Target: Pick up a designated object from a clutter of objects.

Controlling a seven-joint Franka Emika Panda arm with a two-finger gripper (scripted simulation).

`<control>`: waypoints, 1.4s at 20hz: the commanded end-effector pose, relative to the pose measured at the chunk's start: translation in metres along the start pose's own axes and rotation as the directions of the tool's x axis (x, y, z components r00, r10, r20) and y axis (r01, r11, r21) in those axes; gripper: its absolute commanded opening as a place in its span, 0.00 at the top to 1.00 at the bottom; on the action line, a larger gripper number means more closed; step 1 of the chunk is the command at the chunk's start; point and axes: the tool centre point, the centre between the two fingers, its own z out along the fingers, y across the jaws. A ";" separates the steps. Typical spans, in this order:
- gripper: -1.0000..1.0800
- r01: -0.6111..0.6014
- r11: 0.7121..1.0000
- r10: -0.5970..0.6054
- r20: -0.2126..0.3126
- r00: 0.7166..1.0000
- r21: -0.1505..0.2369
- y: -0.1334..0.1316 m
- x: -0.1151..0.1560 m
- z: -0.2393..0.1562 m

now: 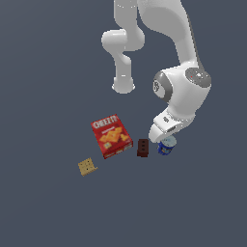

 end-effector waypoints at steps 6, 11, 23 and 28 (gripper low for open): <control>0.04 0.059 0.998 -0.058 -0.003 0.998 0.006 -0.021 0.004 0.018; 0.04 0.055 0.998 -0.055 -0.001 0.999 0.006 -0.020 0.003 0.022; 0.04 0.059 0.998 -0.059 -0.003 0.998 0.006 -0.022 0.003 0.067; 1.00 0.059 0.998 -0.059 -0.003 0.998 0.006 -0.022 0.004 0.069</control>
